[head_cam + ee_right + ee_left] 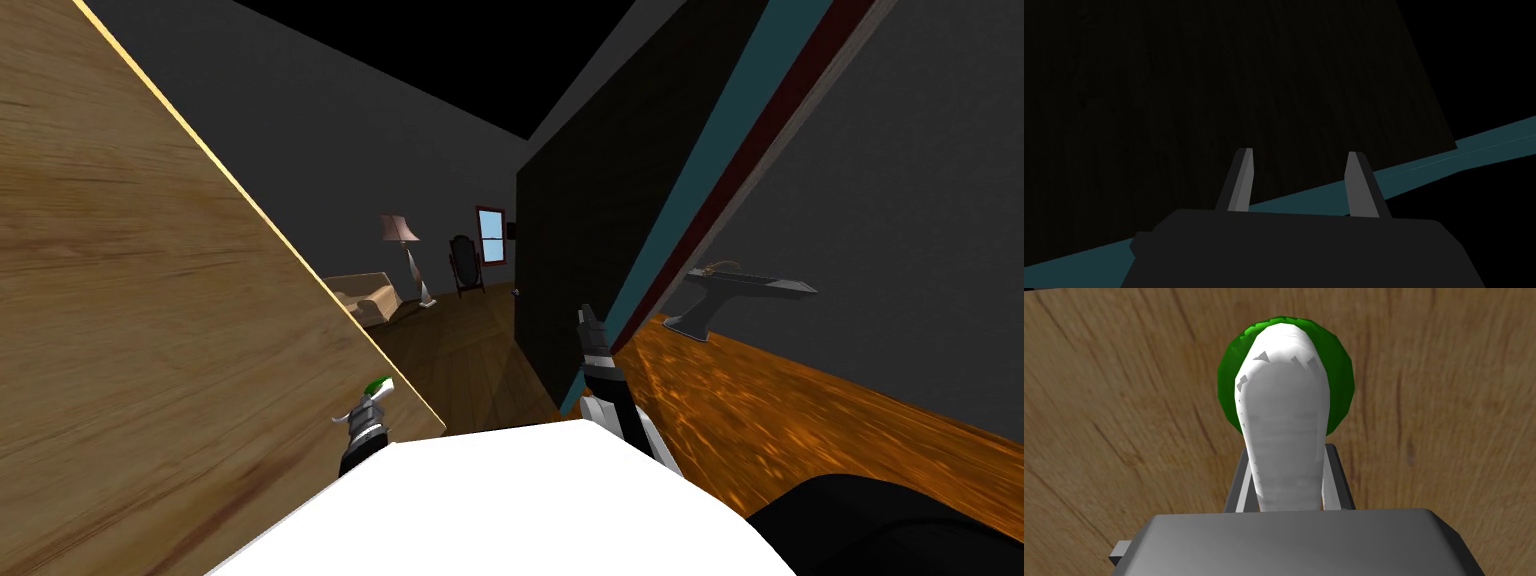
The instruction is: Push the door open
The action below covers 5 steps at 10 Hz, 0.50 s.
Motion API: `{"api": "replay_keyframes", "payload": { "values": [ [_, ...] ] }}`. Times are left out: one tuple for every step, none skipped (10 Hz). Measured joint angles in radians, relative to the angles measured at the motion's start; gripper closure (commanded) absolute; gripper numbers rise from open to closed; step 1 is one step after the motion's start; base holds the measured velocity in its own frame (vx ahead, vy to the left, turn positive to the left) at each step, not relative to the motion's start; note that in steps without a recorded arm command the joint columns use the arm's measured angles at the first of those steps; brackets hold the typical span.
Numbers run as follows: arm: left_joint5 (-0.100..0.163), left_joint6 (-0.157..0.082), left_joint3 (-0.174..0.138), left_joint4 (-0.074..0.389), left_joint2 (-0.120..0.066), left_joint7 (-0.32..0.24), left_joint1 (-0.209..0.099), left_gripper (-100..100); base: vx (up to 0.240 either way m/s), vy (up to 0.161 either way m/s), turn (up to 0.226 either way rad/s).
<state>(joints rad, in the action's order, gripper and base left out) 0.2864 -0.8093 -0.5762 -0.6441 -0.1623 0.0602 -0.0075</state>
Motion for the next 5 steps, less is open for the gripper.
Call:
{"api": "replay_keyframes", "payload": {
  "values": [
    [0.004, -0.003, -0.013, 0.0, -0.003, -0.003, 0.006, 100, 0.097, 0.009, -0.043],
    [0.009, 0.003, -0.028, -0.003, -0.005, -0.001, 0.009, 100, 0.093, 0.018, -0.04],
    [0.013, -0.012, -0.04, 0.033, -0.019, -0.003, -0.004, 100, 0.064, 0.015, -0.018],
    [0.016, -0.009, -0.047, 0.017, -0.015, -0.002, 0.005, 100, 0.024, 0.007, 0.007],
    [0.017, 0.006, -0.05, -0.015, -0.007, 0.003, 0.017, 100, 0.064, -0.001, -0.066]
  ]
}}
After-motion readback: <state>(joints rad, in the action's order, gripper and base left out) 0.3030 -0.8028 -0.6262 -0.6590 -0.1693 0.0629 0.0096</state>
